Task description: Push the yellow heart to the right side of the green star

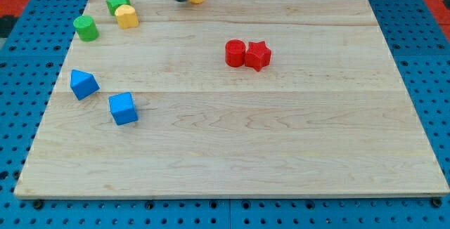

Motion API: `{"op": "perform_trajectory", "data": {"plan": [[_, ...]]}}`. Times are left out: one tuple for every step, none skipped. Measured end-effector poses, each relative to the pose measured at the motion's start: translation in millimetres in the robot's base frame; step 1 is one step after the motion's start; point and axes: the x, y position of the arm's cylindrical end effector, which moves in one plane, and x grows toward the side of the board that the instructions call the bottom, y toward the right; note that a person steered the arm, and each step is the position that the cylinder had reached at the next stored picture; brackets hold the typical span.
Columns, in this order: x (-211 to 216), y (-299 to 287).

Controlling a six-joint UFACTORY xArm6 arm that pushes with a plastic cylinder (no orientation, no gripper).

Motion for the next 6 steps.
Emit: {"op": "perform_trajectory", "data": {"plan": [[47, 38], [38, 22], [90, -102], [95, -167], [42, -137], [40, -99]]}}
